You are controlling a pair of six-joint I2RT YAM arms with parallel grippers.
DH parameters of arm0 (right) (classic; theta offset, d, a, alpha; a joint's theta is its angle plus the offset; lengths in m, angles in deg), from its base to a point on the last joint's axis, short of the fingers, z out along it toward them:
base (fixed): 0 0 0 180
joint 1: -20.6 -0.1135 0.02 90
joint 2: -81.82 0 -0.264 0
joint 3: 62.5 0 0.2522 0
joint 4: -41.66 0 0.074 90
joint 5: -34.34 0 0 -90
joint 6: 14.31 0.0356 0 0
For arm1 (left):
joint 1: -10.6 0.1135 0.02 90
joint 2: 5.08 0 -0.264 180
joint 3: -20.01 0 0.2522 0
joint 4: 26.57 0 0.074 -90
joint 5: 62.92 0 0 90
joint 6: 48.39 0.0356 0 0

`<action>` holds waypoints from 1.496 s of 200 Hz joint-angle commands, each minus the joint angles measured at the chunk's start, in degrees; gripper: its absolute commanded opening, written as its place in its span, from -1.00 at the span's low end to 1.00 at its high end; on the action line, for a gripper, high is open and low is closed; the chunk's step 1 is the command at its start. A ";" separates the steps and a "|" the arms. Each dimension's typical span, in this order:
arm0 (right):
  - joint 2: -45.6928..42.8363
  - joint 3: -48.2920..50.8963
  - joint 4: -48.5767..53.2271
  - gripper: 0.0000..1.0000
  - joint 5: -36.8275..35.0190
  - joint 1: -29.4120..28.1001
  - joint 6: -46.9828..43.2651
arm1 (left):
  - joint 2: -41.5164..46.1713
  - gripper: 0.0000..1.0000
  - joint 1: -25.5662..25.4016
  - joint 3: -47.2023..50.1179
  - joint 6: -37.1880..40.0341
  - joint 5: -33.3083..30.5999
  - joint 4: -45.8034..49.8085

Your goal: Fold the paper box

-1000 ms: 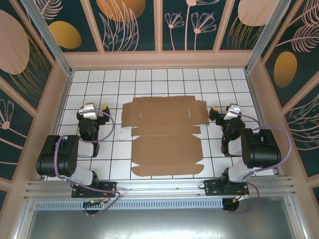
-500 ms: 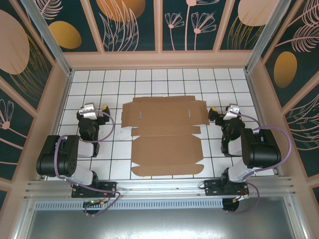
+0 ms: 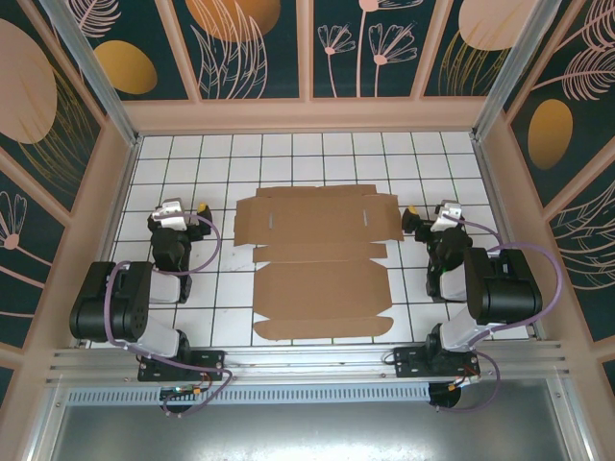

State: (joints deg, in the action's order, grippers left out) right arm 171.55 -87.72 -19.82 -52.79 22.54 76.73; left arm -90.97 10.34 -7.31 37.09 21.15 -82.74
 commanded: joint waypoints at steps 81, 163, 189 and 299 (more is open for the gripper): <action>-34.52 -22.01 42.24 0.98 -21.73 -31.50 1.07 | 31.04 0.97 -22.38 -32.27 -7.66 3.75 55.12; -27.99 -42.43 94.10 0.83 2.58 -20.89 21.07 | 24.31 0.98 -23.95 -32.64 -40.55 14.78 77.41; -23.56 -41.37 99.67 0.40 -3.45 -31.74 21.56 | 17.39 0.50 -31.66 -29.86 -35.43 13.67 78.25; -11.70 -26.72 94.38 -1.00 -2.96 -38.20 21.75 | -3.40 -1.00 -36.16 -27.68 -40.49 20.50 74.19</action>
State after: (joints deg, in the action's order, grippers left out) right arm 156.16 -116.42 74.73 -55.98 -13.42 99.59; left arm -90.69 -25.54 -31.86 -1.03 43.66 -9.57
